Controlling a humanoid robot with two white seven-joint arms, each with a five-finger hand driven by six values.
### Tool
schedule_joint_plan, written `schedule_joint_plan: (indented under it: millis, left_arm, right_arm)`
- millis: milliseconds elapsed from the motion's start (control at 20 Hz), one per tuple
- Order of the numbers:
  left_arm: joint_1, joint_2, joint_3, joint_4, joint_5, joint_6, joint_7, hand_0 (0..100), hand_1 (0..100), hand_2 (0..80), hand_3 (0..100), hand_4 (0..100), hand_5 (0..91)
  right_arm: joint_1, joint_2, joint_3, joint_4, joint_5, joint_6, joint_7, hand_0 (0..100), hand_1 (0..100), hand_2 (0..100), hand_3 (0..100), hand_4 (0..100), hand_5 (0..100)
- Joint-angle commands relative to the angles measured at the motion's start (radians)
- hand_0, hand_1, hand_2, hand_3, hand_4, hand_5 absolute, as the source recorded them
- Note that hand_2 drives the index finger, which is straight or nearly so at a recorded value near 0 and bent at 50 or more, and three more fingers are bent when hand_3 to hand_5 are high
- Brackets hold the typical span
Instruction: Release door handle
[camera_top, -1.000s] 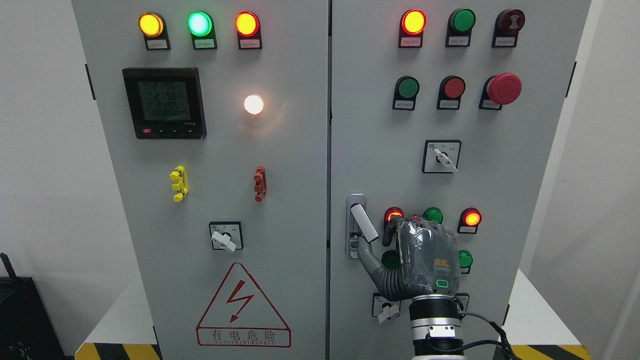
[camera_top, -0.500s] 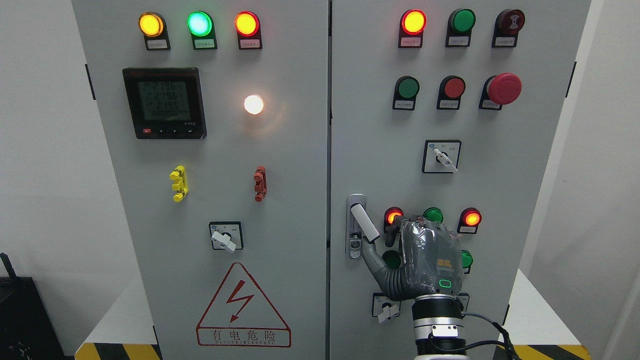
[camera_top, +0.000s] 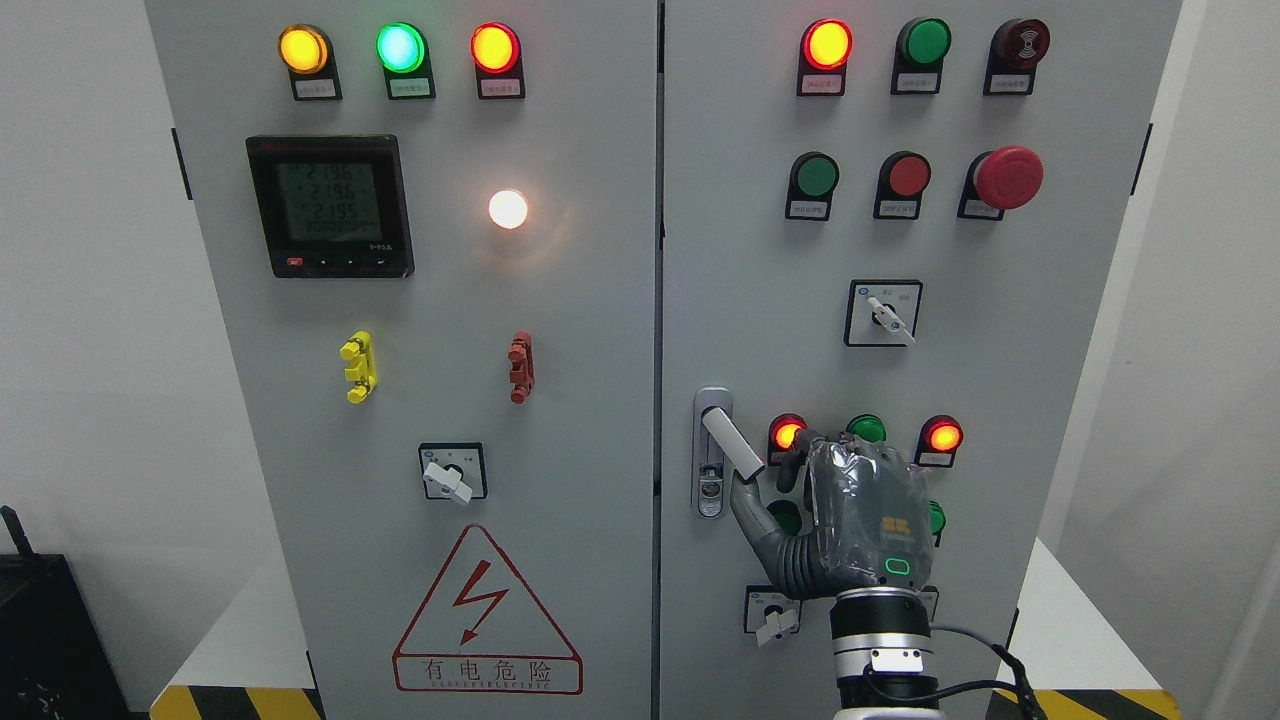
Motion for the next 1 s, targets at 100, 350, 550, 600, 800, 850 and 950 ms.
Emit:
schedule_joint_plan:
  millis: [100,350,550,600,800,850,950]
  left_arm:
    - [0.000,0.000,0.000,0.000,0.000,-0.007,0.000,0,0,3.2,17,13,0.0]
    - [0.000,0.000,0.000,0.000,0.000,-0.008,0.000,0,0,3.2,17,13,0.0]
    - [0.000,0.000,0.000,0.000,0.000,-0.008,0.000,0,0,3.2,17,13,0.0]
    - [0.000,0.000,0.000,0.001,0.000,-0.007,0.000,0,0,3.2,17,13,0.0]
    - [0.000,0.000,0.000,0.000,0.000,-0.007,0.000,0,0,3.2,17,13,0.0]
    - [0.000,0.000,0.000,0.000,0.000,-0.007,0.000,0,0,3.2,17,13,0.0]
    - [0.000,0.000,0.000,0.000,0.000,-0.008,0.000,0,0,3.2,17,13,0.0]
  right_arm:
    - [-0.003,0.000,-0.009,-0.011,-0.010,0.001,-0.001,47,46,71,95,75,74]
    - [-0.004,-0.001,-0.011,-0.012,-0.010,0.001,-0.001,47,45,71,95,75,74]
    - [-0.007,-0.001,-0.011,-0.012,-0.010,0.001,-0.001,47,45,71,95,75,74]
    - [-0.009,-0.001,-0.011,-0.012,-0.010,0.001,-0.001,47,45,71,95,75,74]
    - [-0.010,-0.001,-0.011,-0.012,-0.010,0.001,-0.001,48,45,71,95,75,73]
    - [-0.010,-0.001,-0.011,-0.011,-0.010,0.001,-0.001,48,45,71,95,75,73]
    - [-0.010,-0.003,-0.011,-0.011,-0.012,0.001,-0.001,48,45,71,95,75,73]
